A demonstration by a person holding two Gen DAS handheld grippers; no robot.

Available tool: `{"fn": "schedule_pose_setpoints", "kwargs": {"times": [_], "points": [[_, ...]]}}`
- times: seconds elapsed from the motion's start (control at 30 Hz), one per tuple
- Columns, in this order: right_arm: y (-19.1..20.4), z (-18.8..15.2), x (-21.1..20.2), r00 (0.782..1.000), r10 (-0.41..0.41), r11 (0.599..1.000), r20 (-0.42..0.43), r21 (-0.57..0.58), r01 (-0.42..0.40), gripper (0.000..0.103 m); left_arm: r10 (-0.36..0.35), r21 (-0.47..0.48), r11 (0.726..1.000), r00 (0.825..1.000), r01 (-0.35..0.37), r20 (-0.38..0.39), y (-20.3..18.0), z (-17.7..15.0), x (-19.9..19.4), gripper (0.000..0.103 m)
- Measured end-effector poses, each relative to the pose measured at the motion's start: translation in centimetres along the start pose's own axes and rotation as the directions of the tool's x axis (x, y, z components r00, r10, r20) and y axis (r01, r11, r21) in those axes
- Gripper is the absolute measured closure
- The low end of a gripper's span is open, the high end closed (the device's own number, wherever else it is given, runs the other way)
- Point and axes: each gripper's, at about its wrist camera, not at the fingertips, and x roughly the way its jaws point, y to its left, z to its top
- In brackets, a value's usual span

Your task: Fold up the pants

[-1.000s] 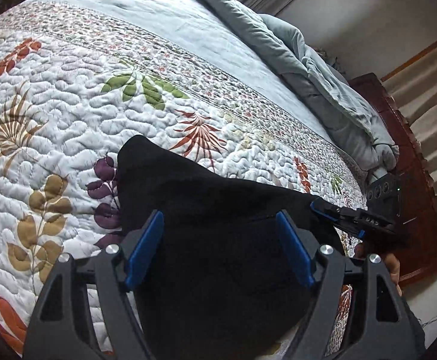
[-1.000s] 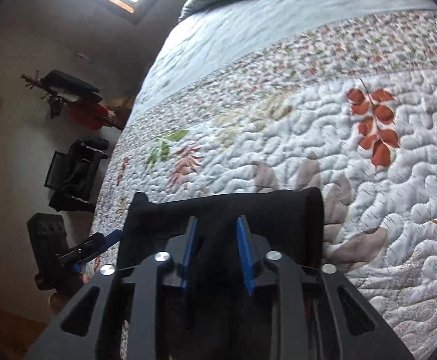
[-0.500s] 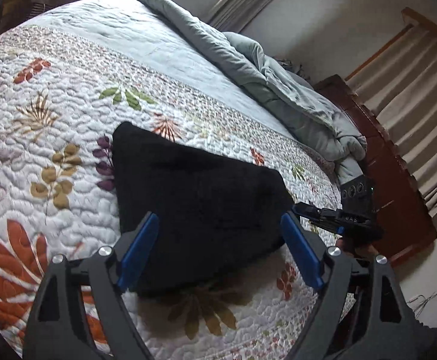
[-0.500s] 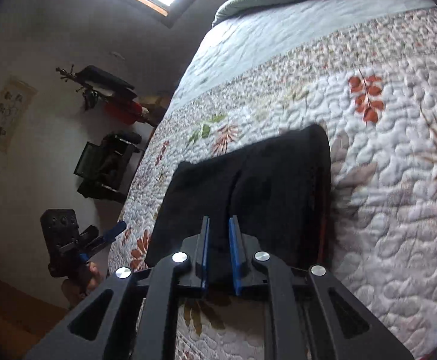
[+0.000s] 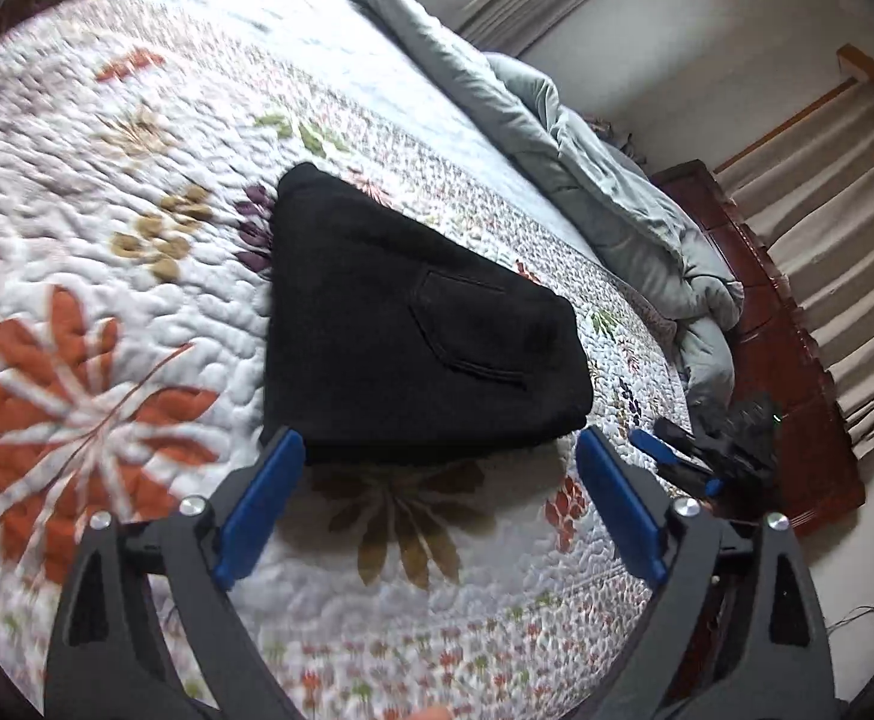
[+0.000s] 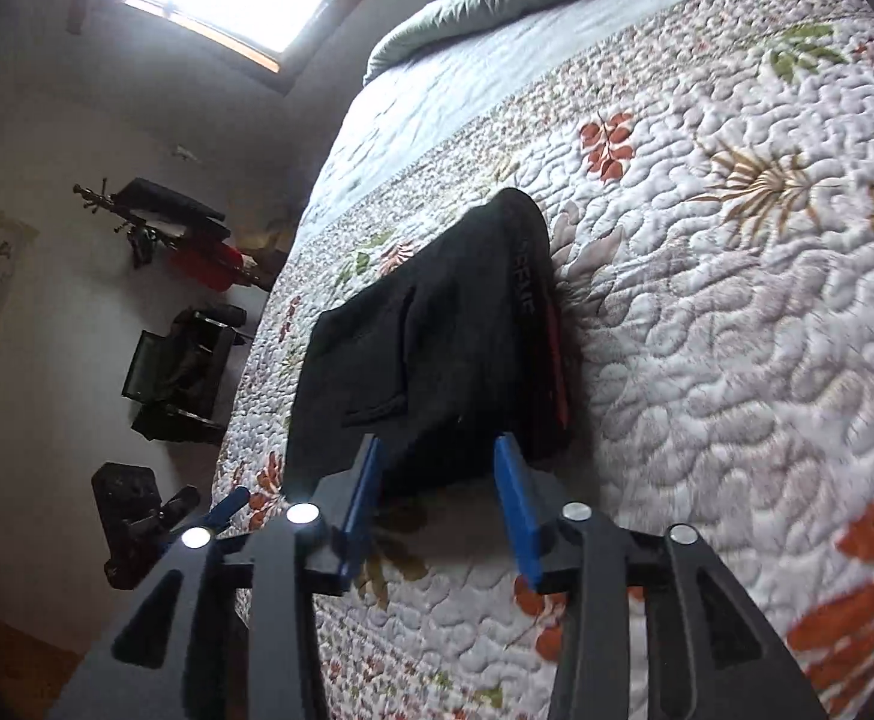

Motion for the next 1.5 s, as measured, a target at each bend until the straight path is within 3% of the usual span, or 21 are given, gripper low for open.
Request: {"fn": "schedule_pose_setpoints", "kwargs": {"times": [0.03,0.07,0.23,0.4,0.5,0.6,0.73,0.83,0.97,1.07,1.17,1.23,1.3,1.37,1.5], "points": [[0.9,-2.0,-2.2,0.999,-0.017,1.0,0.034,-0.012,0.017,0.033,0.027,0.018,0.999,0.999,-0.027,0.021,-0.8,-0.9,-1.5,0.005],[1.8,-3.5,-3.9,0.997,-0.041,0.999,0.061,-0.02,0.042,0.025,0.056,0.038,0.998,0.997,-0.058,0.048,-1.7,-2.2,-3.2,0.003],[4.9,-12.9,-10.2,0.982,-0.108,0.991,0.152,-0.062,0.118,0.017,0.224,0.097,0.967,0.968,-0.236,0.116,-5.1,-8.9,-9.3,0.003],[6.2,-19.2,-13.7,0.955,-0.225,0.967,0.192,-0.074,0.243,0.015,0.343,0.158,0.917,0.926,-0.367,0.158,-8.6,-16.1,-13.7,0.003],[8.1,-21.9,-15.8,0.924,-0.303,0.938,0.234,-0.099,0.332,0.012,0.372,0.163,0.903,0.912,-0.398,0.172,-10.3,-19.0,-15.5,0.003],[10.9,-24.4,-17.8,0.87,-0.392,0.883,0.3,-0.141,0.447,0.007,0.389,0.175,0.889,0.899,-0.423,0.2,-12.3,-21.5,-17.3,0.003],[15.0,-26.7,-19.7,0.827,-0.41,0.831,0.385,-0.216,0.513,0.006,0.412,0.212,0.858,0.874,-0.467,0.258,-15.1,-23.6,-19.7,0.003],[18.2,-28.5,-20.9,0.807,-0.394,0.801,0.441,-0.266,0.536,0.005,0.386,0.225,0.866,0.884,-0.446,0.266,-16.7,-24.7,-21.0,0.003],[21.2,-30.6,-21.7,0.784,-0.394,0.76,0.481,-0.309,0.571,0.004,0.381,0.231,0.861,0.876,-0.453,0.297,-18.7,-26.3,-22.8,0.003],[22.6,-31.8,-22.5,0.759,-0.405,0.737,0.51,-0.31,0.601,0.004,0.399,0.236,0.839,0.849,-0.49,0.347,-20.0,-27.2,-24.3,0.003],[23.0,-32.3,-22.7,0.761,-0.416,0.737,0.499,-0.305,0.603,0.004,0.402,0.241,0.825,0.831,-0.511,0.384,-21.1,-27.8,-25.4,0.003],[23.1,-32.5,-22.7,0.765,-0.415,0.74,0.493,-0.307,0.599,0.004,0.397,0.241,0.827,0.831,-0.508,0.391,-21.5,-28.1,-25.7,0.003],[23.3,-32.7,-22.6,0.758,-0.421,0.729,0.499,-0.312,0.61,0.004,0.4,0.247,0.822,0.829,-0.513,0.391,-21.8,-28.3,-25.6,0.003],[23.5,-32.7,-22.6,0.751,-0.424,0.719,0.507,-0.317,0.619,0.004,0.427,0.25,0.804,0.817,-0.539,0.388,-21.9,-28.5,-25.0,0.003],[23.7,-32.5,-22.4,0.744,-0.43,0.709,0.512,-0.32,0.629,0.004,0.426,0.253,0.807,0.823,-0.534,0.376,-21.6,-28.5,-24.3,0.003]]}}
